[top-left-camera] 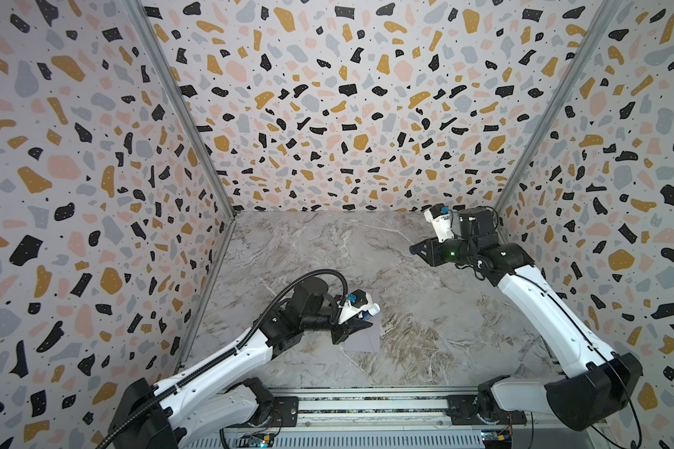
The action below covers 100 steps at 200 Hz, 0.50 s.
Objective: Place the letter into the envelope and seal it
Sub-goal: 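Lift the cap with the right gripper and carry it toward the left gripper, then press the dark-blue cap down onto the glue stick held by the left gripper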
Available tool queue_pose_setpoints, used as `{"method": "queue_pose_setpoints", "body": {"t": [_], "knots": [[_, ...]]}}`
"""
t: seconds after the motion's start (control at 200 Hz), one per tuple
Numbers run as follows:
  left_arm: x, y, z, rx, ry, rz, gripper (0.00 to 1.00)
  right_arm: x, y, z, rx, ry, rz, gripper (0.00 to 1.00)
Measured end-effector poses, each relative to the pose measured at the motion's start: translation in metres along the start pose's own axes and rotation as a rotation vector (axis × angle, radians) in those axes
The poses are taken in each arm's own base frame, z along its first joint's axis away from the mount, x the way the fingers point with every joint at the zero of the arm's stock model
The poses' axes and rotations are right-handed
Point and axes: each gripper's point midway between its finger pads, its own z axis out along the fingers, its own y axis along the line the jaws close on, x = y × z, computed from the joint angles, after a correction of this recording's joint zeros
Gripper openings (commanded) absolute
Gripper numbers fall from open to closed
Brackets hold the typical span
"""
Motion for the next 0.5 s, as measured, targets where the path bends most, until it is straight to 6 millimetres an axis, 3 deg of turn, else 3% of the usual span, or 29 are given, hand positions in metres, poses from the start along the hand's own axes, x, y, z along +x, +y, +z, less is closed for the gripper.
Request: {"method": "queue_pose_setpoints", "body": {"t": [0.235, 0.501], "knots": [[0.000, 0.000, 0.000, 0.000, 0.000, 0.000, 0.06, 0.018, 0.068, -0.020, -0.206, 0.030, -0.061, 0.18], [0.001, 0.000, 0.001, 0.001, 0.004, -0.003, 0.06, 0.046, 0.111, -0.027, -0.338, 0.086, -0.105, 0.18]]}}
